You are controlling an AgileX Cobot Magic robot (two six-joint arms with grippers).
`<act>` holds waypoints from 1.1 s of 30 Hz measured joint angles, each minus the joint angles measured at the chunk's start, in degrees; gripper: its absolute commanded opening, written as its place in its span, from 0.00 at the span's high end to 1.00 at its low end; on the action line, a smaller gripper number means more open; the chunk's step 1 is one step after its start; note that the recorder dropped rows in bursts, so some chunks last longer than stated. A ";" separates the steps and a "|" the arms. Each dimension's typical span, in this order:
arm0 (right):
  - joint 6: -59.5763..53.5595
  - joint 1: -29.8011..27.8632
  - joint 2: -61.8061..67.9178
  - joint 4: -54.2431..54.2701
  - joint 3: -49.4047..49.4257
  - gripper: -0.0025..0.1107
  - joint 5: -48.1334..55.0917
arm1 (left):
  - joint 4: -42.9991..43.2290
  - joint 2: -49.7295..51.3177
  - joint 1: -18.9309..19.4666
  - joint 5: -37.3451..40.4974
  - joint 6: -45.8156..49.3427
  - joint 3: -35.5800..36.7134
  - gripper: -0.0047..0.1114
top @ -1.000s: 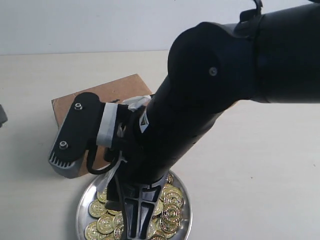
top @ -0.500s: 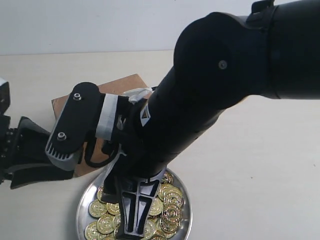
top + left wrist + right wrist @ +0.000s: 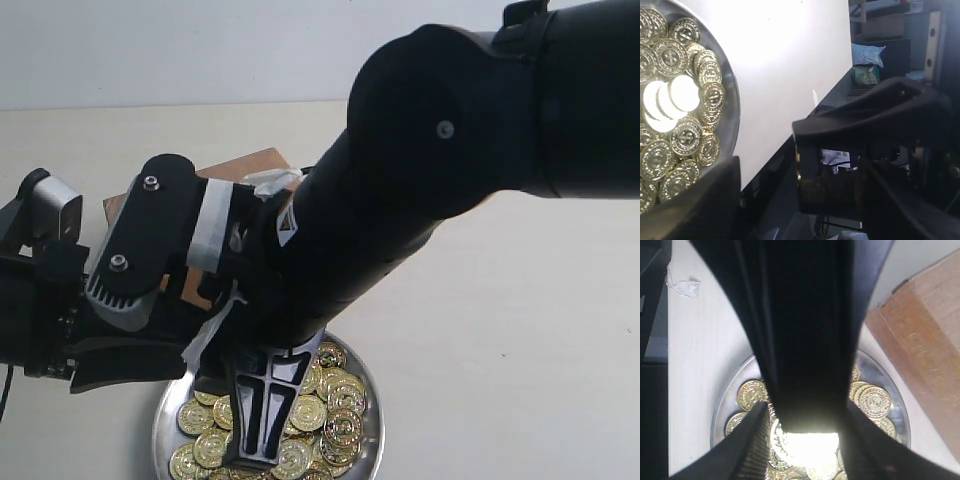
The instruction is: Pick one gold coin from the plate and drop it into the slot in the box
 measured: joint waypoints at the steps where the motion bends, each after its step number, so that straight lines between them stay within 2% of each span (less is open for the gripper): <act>1: 0.00 0.00 0.00 0.00 0.00 0.73 0.00 | -0.32 0.25 0.00 0.00 0.10 -0.29 0.42; 6: 0.00 0.00 0.00 0.00 0.00 0.73 -0.14 | -0.67 1.01 -2.73 -0.37 0.22 -2.09 0.44; 11: 0.00 0.00 0.00 0.00 0.00 0.73 -0.23 | -0.67 1.76 -3.95 -1.62 0.22 -2.37 0.55; 23: 0.00 0.00 0.00 0.00 0.00 0.73 -1.65 | -0.57 2.17 -3.95 -1.72 0.22 -2.37 0.57; 24: 0.00 0.00 0.00 0.00 0.00 0.73 -1.65 | -0.57 2.17 -3.95 -1.72 0.22 -2.37 0.59; 27: 0.00 0.00 0.00 0.00 0.00 0.73 -1.70 | -0.57 2.17 -3.95 -1.72 0.22 -2.37 0.75; 33: 0.00 0.00 0.00 0.00 0.00 0.73 -1.94 | -0.57 2.17 -3.95 -1.72 0.22 -2.37 0.88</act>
